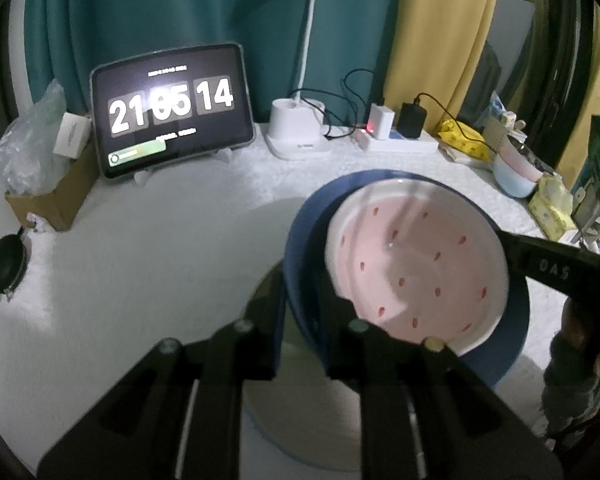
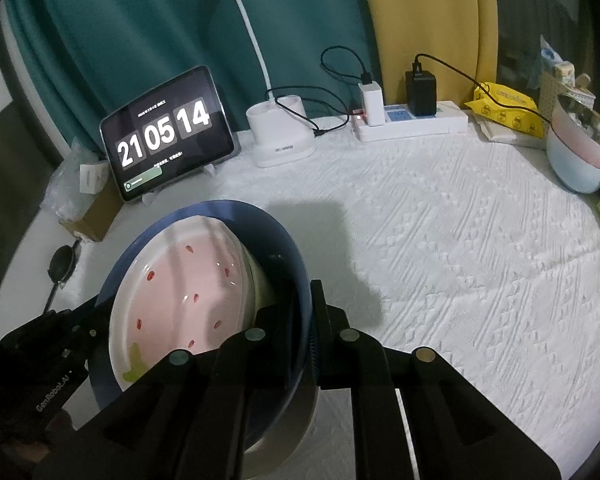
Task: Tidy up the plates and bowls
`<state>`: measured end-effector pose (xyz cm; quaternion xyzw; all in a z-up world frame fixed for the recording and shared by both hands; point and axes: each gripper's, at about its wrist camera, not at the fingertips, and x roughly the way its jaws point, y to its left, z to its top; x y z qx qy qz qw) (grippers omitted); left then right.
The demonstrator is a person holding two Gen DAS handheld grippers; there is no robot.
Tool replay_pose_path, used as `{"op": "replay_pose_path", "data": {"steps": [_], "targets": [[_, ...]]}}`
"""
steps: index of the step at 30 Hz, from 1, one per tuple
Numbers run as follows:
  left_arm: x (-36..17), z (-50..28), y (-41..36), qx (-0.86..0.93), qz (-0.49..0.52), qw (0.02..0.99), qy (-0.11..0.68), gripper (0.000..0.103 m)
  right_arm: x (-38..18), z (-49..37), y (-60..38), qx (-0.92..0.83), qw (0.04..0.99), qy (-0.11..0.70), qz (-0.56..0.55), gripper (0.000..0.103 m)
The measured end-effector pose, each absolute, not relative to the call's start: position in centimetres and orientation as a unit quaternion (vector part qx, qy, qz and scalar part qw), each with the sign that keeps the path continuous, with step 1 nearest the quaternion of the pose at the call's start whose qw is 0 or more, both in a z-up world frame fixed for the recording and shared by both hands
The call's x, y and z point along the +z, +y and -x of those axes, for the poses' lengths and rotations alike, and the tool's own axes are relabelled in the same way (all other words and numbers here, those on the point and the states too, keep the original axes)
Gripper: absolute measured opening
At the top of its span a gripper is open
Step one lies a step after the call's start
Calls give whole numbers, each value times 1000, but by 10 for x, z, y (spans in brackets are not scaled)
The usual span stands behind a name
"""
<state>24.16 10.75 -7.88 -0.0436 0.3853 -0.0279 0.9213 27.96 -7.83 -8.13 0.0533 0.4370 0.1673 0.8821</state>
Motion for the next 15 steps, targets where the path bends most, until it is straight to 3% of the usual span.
{"op": "replay_pose_path", "data": {"steps": [8, 15], "targets": [[-79, -237, 103, -10, 35, 923, 384, 19, -81, -278, -81, 160, 883, 439, -43, 15], [-74, -228, 104, 2, 35, 927, 373, 29, -78, -273, -87, 151, 886, 436, -48, 26]]}}
